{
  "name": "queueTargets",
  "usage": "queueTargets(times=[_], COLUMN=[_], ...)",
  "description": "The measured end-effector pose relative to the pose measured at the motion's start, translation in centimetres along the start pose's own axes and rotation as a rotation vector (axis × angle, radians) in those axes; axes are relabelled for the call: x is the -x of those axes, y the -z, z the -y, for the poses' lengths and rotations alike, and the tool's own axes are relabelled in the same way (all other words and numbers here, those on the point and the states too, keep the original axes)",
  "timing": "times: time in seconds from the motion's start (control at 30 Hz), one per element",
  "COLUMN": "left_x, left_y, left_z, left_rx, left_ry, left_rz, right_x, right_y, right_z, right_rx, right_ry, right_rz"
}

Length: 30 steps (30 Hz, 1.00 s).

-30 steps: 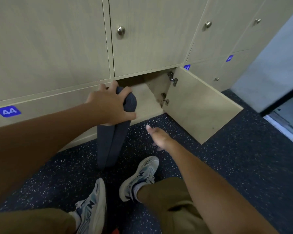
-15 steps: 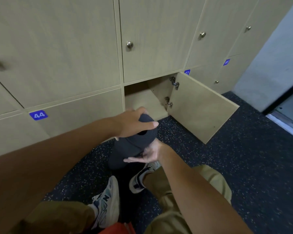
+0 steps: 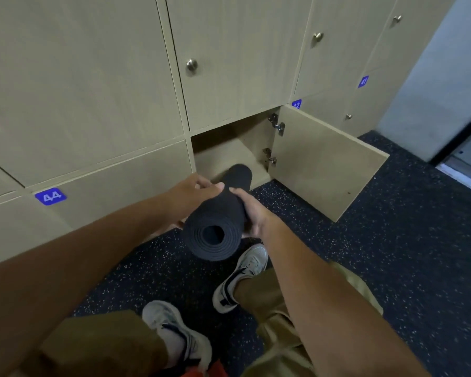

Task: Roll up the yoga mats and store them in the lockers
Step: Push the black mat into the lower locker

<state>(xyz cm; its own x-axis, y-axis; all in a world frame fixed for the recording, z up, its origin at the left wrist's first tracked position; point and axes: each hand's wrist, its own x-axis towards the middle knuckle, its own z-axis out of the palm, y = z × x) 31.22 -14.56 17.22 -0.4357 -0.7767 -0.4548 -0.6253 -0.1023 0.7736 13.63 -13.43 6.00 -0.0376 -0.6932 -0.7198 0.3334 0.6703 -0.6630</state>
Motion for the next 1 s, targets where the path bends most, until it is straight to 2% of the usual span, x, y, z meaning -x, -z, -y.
queueTargets(times=[0.17, 0.37, 0.53, 0.67, 0.77, 0.93, 1.0], left_x=[-7.1, -15.3, -22.1, -26.9, -30.3, -35.2, -37.3], left_y=[-0.3, -1.7, -2.3, -3.6, -3.7, -4.3, -4.4], left_z=[3.1, 3.3, 3.9, 4.9, 5.8, 7.4, 8.0], left_rx=[-0.027, 0.347, 0.468, 0.437, 0.349, 0.288, 0.301], left_ry=[0.134, 0.299, 0.401, 0.415, 0.397, 0.292, 0.237], left_rz=[0.013, 0.218, 0.176, 0.144, 0.099, -0.149, -0.236], right_x=[-4.1, -10.6, -15.3, -19.6, -22.1, -25.8, -26.7], right_y=[1.2, 3.4, 6.2, 7.6, 8.0, 8.8, 9.9], right_z=[0.3, 3.0, 4.5, 4.8, 5.1, 5.5, 4.7], right_rx=[-0.031, -0.033, -0.110, -0.121, 0.056, 0.384, 0.601], right_ry=[0.106, 0.191, 0.185, 0.172, 0.165, 0.230, 0.209], right_rz=[0.011, 0.034, 0.129, 0.053, -0.035, -0.227, -0.278])
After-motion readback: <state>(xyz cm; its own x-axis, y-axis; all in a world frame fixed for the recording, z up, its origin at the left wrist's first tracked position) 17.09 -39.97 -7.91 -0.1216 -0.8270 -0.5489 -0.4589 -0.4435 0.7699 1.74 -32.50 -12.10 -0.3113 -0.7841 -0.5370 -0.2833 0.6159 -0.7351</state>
